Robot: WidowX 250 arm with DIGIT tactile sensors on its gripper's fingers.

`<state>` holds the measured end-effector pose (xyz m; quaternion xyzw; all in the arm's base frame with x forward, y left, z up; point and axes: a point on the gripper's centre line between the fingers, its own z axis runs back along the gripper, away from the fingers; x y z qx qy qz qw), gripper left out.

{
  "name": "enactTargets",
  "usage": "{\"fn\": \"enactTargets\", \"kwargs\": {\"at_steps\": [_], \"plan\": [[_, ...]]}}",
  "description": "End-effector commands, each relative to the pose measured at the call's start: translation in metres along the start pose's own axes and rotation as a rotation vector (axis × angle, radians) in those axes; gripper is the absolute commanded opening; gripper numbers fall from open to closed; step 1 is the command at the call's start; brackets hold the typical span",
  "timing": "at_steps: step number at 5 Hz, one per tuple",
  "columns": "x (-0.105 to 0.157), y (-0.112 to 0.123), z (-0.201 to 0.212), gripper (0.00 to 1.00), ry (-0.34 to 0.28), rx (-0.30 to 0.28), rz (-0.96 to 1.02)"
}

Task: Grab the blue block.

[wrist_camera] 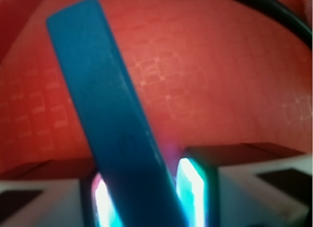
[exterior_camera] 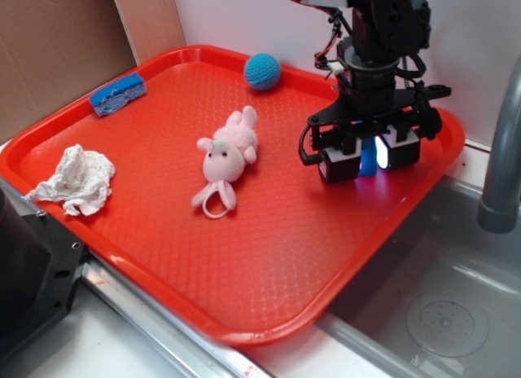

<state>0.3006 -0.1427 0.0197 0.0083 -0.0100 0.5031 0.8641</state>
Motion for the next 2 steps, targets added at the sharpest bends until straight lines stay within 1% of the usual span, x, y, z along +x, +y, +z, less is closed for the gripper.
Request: {"fn": "enactTargets", "kwargs": {"at_steps": [1, 2], "plan": [[0.015, 0.01, 0.076, 0.0, 0.064, -0.062, -0.435], [0.022, 0.028, 0.109, 0.0, 0.084, -0.094, -0.577]]}}
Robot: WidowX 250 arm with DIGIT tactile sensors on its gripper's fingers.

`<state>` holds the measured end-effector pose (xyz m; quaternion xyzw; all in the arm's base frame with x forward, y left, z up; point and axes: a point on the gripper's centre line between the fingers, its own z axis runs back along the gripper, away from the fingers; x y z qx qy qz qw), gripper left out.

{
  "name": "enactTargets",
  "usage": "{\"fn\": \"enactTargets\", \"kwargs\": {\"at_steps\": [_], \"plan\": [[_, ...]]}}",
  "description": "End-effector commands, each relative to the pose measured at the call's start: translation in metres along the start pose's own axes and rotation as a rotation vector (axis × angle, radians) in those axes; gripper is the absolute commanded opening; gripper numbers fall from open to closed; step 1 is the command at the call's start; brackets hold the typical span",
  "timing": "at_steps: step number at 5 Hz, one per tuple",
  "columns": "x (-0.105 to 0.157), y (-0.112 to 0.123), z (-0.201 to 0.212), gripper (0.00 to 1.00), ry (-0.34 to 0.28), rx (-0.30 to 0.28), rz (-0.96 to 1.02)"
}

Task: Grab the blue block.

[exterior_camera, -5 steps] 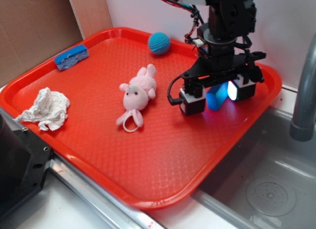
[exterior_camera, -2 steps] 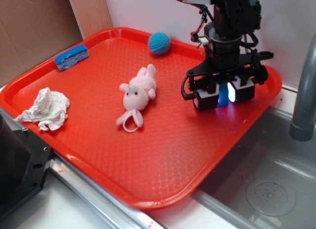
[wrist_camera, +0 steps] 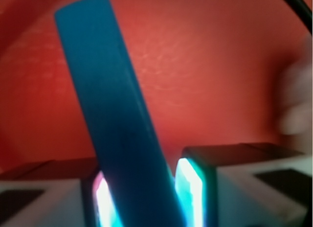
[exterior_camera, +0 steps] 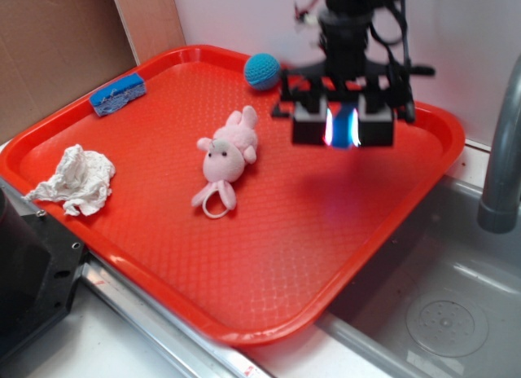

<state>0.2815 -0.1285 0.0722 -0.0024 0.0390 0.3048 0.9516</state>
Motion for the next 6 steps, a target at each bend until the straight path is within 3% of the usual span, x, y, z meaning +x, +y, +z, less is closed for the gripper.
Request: {"fn": "enactTargets", "kwargs": {"at_steps": [1, 2, 4, 5, 6], "plan": [[-0.003, 0.048, 0.1, 0.0, -0.036, -0.064, -0.248], [-0.012, 0.08, 0.129, 0.0, -0.057, -0.062, -0.313], [-0.013, 0.146, 0.147, 0.0, -0.08, -0.098, -0.3], [-0.013, 0.158, 0.141, 0.0, -0.08, -0.088, -0.274], [-0.013, 0.155, 0.133, 0.0, -0.083, -0.105, -0.256]]}}
